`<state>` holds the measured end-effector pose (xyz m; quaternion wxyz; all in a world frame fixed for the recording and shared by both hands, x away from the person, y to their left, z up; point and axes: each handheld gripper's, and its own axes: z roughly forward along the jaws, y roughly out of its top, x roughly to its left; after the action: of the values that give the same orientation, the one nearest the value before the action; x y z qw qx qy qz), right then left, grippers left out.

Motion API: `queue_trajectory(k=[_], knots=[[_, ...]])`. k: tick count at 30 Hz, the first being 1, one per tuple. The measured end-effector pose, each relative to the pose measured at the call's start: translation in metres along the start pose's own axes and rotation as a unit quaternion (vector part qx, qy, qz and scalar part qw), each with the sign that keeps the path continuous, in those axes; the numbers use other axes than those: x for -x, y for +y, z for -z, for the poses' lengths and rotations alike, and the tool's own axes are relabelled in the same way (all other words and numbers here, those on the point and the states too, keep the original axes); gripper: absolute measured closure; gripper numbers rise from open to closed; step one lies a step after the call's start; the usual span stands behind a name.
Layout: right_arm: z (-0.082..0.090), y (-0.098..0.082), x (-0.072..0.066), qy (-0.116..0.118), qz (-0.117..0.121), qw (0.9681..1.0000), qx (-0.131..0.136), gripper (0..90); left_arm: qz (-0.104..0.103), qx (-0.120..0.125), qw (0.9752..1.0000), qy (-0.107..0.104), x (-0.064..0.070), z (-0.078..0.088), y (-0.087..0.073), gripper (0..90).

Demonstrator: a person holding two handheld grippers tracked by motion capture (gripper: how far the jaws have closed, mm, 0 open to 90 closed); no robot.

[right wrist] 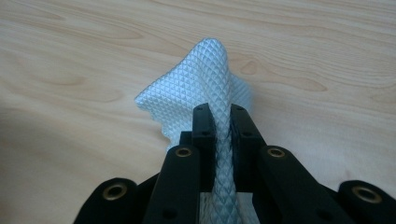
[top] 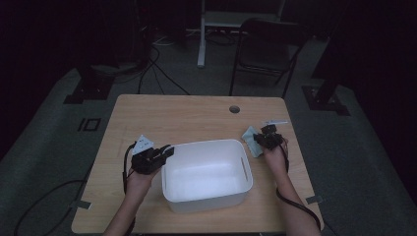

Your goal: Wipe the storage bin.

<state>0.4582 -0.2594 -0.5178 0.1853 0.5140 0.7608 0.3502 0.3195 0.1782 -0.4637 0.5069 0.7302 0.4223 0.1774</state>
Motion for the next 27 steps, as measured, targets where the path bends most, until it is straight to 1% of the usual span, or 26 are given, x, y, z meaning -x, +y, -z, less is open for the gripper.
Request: queue_trajectory(k=[1, 2, 3, 4, 6, 8, 9, 11, 13, 14, 15, 16, 17, 18, 19, 20, 21, 22, 24, 26, 27], knots=[[0.006, -0.001, -0.001, 0.002, 0.0, 1.0, 0.002, 83.2, 0.0, 0.0, 1.0, 0.0, 0.0, 0.0, 0.0, 76.0], [0.006, -0.001, -0.001, 0.002, 0.0, 1.0, 0.002, 83.2, 0.0, 0.0, 1.0, 0.0, 0.0, 0.0, 0.0, 76.0], [0.011, -0.003, -0.002, 0.008, -0.001, 1.0, 0.005, 83.1, 0.0, 0.0, 1.0, 0.001, 0.0, 0.0, 0.0, 76.0], [0.022, -0.006, -0.005, 0.02, -0.003, 0.9997, 0.013, 83.2, 0.0, -0.001, 1.0, 0.001, 0.0, 0.0, 0.0, 76.1], [0.035, -0.01, -0.009, 0.031, 0.002, 0.9993, 0.02, 83.2, -0.001, -0.001, 1.0, 0.002, 0.0, 0.0, 0.0, 76.1], [0.047, -0.015, -0.013, 0.04, 0.0, 0.9987, 0.031, 83.2, 0.0, -0.001, 1.0, 0.004, 0.001, 0.0, 0.0, 76.2], [0.055, -0.018, -0.015, 0.045, 0.002, 0.9984, 0.035, 83.2, -0.001, -0.001, 1.0, 0.004, 0.001, 0.0, 0.0, 76.2], [0.069, -0.023, -0.017, 0.061, -0.006, 0.997, 0.048, 83.2, -0.001, -0.003, 1.0, 0.006, 0.001, 0.0, 0.001, 76.3], [0.08, -0.028, -0.019, 0.066, -0.007, 0.9961, 0.058, 83.2, -0.005, -0.004, 0.9999, 0.011, 0.001, 0.0, 0.001, 76.4], [0.085, -0.03, -0.02, 0.075, -0.011, 0.9952, 0.062, 83.2, -0.005, -0.005, 0.9999, 0.014, 0.001, 0.001, 0.001, 76.4], [0.091, -0.033, -0.021, 0.079, -0.011, 0.9945, 0.068, 83.2, -0.005, -0.005, 0.9999, 0.015, 0.001, 0.001, 0.001, 76.4], [0.094, -0.035, -0.022, 0.078, -0.009, 0.9944, 0.071, 83.2, -0.004, -0.004, 0.9998, 0.016, 0.0, 0.001, 0.001, 76.4], [0.097, -0.037, -0.023, 0.083, -0.008, 0.9938, 0.074, 83.2, -0.004, -0.005, 0.9998, 0.019, 0.0, 0.001, 0.001, 76.4], [0.1, -0.038, -0.023, 0.092, -0.01, 0.9929, 0.075, 83.2, -0.003, -0.004, 0.9998, 0.021, -0.001, 0.002, 0.001, 76.4], [0.103, -0.039, -0.025, 0.095, -0.005, 0.9927, 0.074, 83.2, -0.002, -0.005, 0.9998, 0.022, -0.002, 0.002, 0.001, 76.4], [0.106, -0.039, -0.026, 0.09, 0.001, 0.9932, 0.074, 83.2, -0.002, -0.004, 0.9997, 0.022, -0.003, 0.002, 0.001, 76.4], [0.109, -0.04, -0.027, 0.093, 0.002, 0.9927, 0.076, 83.2, 0.0, -0.003, 0.9997, 0.023, -0.003, 0.002, 0.001, 76.4], [0.112, -0.04, -0.028, 0.099, 0.001, 0.992, 0.079, 83.2, -0.002, -0.004, 0.9997, 0.023, -0.004, 0.002, 0.002, 76.4], [0.121, -0.041, -0.029, 0.102, 0.008, 0.9911, 0.085, 83.2, -0.001, -0.003, 0.9997, 0.022, -0.005, 0.002, 0.001, 76.3], [0.13, -0.04, -0.031, 0.114, 0.01, 0.9889, 0.095, 83.2, -0.002, -0.003, 0.9997, 0.022, -0.004, 0.002, 0.002, 76.3], [0.139, -0.038, -0.032, 0.123, 0.01, 0.987, 0.103, 83.2, -0.002, -0.003, 0.9997, 0.022, -0.004, 0.002, 0.002, 76.3]])
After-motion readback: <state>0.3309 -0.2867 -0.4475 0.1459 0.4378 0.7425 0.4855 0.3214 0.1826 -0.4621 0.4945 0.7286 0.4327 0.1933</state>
